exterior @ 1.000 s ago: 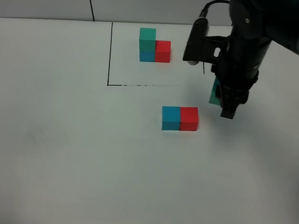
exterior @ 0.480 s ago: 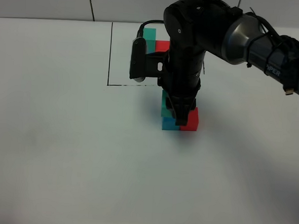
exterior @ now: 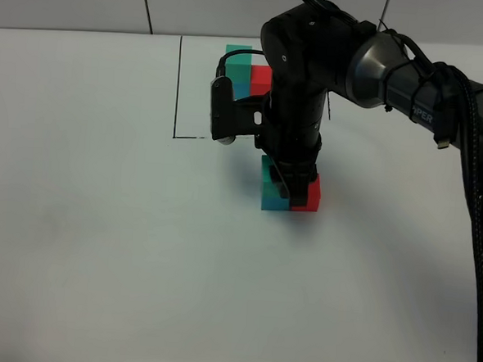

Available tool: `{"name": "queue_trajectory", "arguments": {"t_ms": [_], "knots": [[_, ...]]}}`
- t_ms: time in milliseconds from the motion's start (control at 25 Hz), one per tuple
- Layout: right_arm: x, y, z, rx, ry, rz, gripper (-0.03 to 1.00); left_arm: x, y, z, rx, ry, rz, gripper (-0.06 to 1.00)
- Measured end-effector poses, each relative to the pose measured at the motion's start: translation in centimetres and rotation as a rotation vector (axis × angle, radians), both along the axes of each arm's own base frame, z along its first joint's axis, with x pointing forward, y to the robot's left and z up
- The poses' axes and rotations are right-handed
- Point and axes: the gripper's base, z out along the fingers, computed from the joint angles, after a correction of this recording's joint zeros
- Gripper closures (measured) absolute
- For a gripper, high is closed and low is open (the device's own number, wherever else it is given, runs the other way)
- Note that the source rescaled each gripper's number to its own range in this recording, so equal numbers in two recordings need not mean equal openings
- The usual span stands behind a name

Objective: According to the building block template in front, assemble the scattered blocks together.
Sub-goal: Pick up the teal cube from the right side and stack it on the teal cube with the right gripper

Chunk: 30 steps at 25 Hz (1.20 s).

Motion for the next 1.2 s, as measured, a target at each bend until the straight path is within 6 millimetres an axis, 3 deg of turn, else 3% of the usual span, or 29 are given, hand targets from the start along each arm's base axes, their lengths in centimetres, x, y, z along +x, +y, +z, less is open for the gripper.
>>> {"name": "queue_trajectory", "arguments": {"t_ms": [280, 1200], "knots": [[1.1, -1.4, -0.6, 0.03, 0.029, -0.04, 0.96, 0.0, 0.0, 0.0, 0.0, 0.0, 0.0, 0.18], [1.2, -0.7, -1.6, 0.048, 0.022, -0.091, 0.96, 0.0, 0.0, 0.0, 0.0, 0.0, 0.0, 0.18]]}}
